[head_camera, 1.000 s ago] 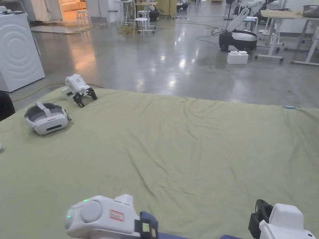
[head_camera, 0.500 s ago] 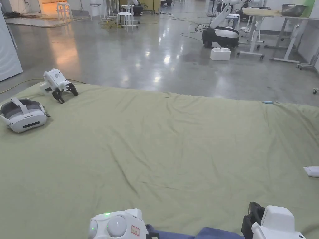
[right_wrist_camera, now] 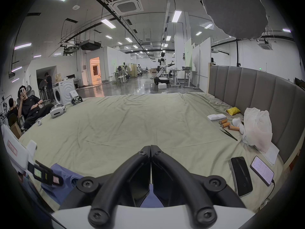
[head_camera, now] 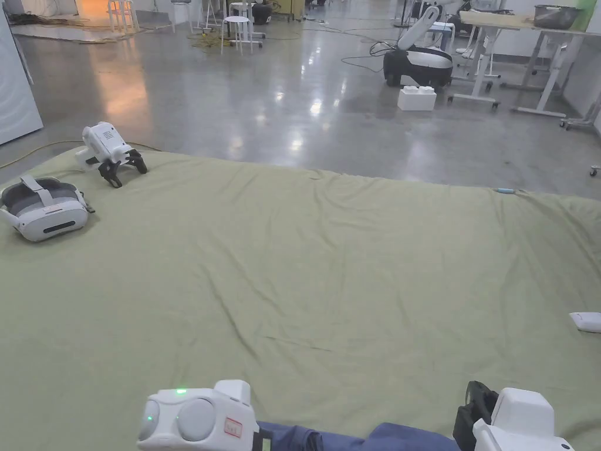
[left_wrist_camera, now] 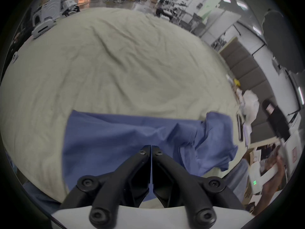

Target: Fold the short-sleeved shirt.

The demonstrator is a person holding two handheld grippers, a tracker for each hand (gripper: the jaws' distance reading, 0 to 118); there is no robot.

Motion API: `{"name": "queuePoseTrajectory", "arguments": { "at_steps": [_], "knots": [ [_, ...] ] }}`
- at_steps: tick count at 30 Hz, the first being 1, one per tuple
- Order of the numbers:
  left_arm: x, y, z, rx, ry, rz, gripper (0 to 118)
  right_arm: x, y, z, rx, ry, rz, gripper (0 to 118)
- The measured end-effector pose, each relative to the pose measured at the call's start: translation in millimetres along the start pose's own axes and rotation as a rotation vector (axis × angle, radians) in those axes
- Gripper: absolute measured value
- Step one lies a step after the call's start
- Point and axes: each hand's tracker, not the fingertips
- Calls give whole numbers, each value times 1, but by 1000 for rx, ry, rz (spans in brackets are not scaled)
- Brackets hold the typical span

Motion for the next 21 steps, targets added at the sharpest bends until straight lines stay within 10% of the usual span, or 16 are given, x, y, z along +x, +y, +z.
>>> {"name": "queuePoseTrajectory", "arguments": {
  "at_steps": [21],
  "knots": [
    [24, -22, -12, 29, -228, -13, 6, 2, -7, -3, -32, 5, 7, 0]
  ]
}}
